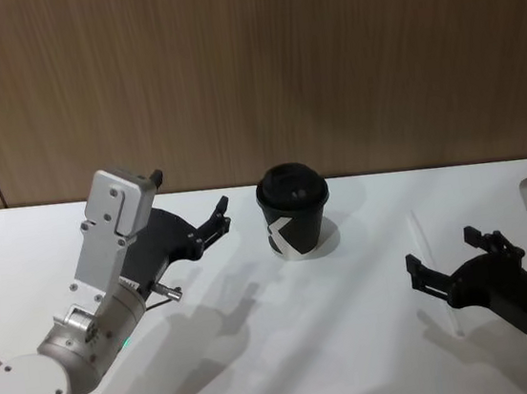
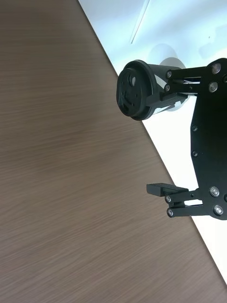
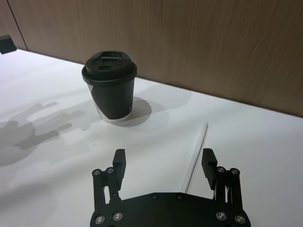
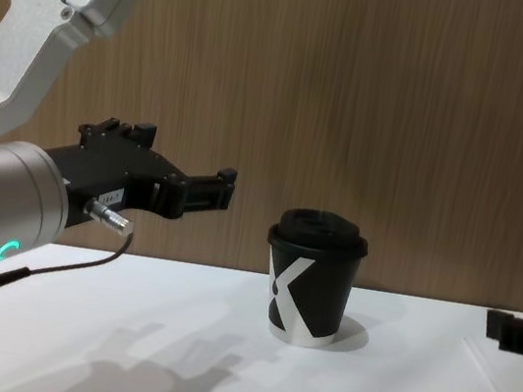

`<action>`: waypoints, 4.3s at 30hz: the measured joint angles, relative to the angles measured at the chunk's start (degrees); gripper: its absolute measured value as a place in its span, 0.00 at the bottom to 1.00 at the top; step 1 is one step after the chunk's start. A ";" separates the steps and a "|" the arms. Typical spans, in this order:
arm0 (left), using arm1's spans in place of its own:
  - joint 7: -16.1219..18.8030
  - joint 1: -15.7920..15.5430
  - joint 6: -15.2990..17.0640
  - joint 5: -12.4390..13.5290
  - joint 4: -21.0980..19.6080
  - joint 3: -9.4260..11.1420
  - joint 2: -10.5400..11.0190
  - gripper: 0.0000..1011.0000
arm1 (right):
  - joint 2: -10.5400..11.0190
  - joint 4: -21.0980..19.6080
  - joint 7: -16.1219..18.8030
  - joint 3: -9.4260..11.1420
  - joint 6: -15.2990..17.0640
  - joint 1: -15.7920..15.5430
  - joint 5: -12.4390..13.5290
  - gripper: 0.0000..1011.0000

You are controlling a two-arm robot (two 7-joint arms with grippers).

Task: Pick up the straw with one hand, pass it to the other hand, and insert it into the cup.

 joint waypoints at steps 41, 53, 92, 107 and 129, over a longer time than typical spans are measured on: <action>0.00 0.00 0.00 0.00 0.00 0.00 0.00 0.99 | -0.57 0.16 -0.65 -0.84 12.16 0.47 -1.34 0.99; 0.00 0.00 0.00 0.00 0.00 0.00 0.00 0.99 | -1.34 0.78 -0.18 -0.77 13.78 0.79 -1.33 0.99; 0.00 0.00 0.00 0.00 0.00 0.00 0.00 0.99 | -4.50 3.29 0.46 -0.11 18.90 3.25 -1.62 0.99; 0.00 0.00 0.00 0.00 0.00 0.00 0.00 0.99 | -5.45 3.71 0.34 0.32 20.31 3.65 -2.00 0.99; 0.00 0.00 0.00 0.00 0.00 0.00 0.00 0.99 | -6.03 4.29 0.85 0.77 21.87 4.15 -2.53 0.93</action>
